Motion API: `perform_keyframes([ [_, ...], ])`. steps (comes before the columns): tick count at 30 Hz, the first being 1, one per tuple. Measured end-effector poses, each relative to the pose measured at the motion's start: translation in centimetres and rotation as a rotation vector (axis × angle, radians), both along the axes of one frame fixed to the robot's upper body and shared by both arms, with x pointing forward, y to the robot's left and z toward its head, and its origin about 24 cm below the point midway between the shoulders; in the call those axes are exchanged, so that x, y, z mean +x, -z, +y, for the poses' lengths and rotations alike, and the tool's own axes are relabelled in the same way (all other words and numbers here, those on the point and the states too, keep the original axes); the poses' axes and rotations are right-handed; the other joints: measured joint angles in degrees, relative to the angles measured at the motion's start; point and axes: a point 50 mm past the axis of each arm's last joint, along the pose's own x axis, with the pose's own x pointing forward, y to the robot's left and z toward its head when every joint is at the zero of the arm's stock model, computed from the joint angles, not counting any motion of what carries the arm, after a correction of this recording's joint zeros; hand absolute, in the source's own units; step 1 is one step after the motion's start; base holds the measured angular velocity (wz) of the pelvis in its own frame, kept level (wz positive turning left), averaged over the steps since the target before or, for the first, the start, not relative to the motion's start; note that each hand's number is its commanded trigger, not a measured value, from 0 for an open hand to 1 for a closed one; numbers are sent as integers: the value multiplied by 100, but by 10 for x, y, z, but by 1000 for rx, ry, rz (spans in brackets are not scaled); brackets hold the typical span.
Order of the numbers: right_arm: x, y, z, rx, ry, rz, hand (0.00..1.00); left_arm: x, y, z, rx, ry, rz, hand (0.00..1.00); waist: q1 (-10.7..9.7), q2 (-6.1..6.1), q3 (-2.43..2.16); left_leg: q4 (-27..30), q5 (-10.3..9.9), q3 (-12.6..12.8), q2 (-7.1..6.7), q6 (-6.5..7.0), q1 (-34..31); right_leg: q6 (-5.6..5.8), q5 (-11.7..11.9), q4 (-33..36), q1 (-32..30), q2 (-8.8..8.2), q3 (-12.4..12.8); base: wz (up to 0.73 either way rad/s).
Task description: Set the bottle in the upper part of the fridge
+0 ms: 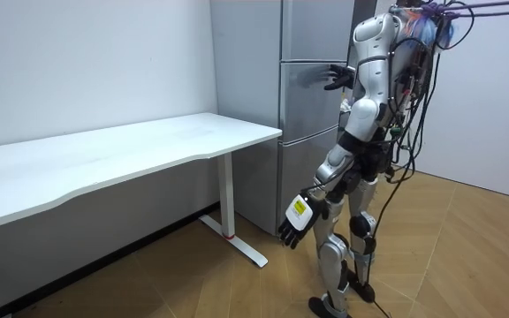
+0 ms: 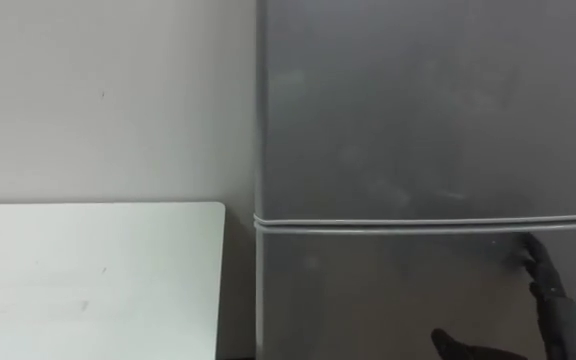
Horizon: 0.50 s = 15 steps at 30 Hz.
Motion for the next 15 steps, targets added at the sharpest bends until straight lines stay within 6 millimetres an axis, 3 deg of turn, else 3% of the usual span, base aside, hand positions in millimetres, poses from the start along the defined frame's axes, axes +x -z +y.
perform_keyframes([
  [5, -4, -4, -11, -2, 85, -33, 0, -2, -1, 3, 20, -22, -13, 0, -111, 1, 6, -72, 5, -43, -46, 10, 36, 37, -22, 1, -10, -20, 25, 5],
  [7, -11, -8, -25, -8, 178, -61, 0, -7, -2, 5, 36, -39, -24, 0, -123, -35, 20, -124, 5, -42, -74, 18, 43, 64, -58, 23, -20, -41, 28, 0],
  [11, -23, -14, -43, 2, 315, -108, 0, -15, -5, 9, 62, -69, -20, 0, -153, -13, -11, -157, 11, -18, -83, 27, 52, 71, -67, 36, -52, -50, 37, -3],
  [14, -35, -11, -53, 53, 394, -115, 0, -15, -5, 10, 86, -76, -26, 0, -181, -8, 8, -153, 12, -23, -83, 27, 56, 82, -82, 94, -64, -62, 24, 0],
  [15, -40, -8, -56, 83, 420, -113, 0, -14, -6, 11, 93, -78, -31, 0, -180, -46, 35, -158, 11, -20, -83, 27, 62, 85, -83, 94, -64, -62, 30, 0],
])
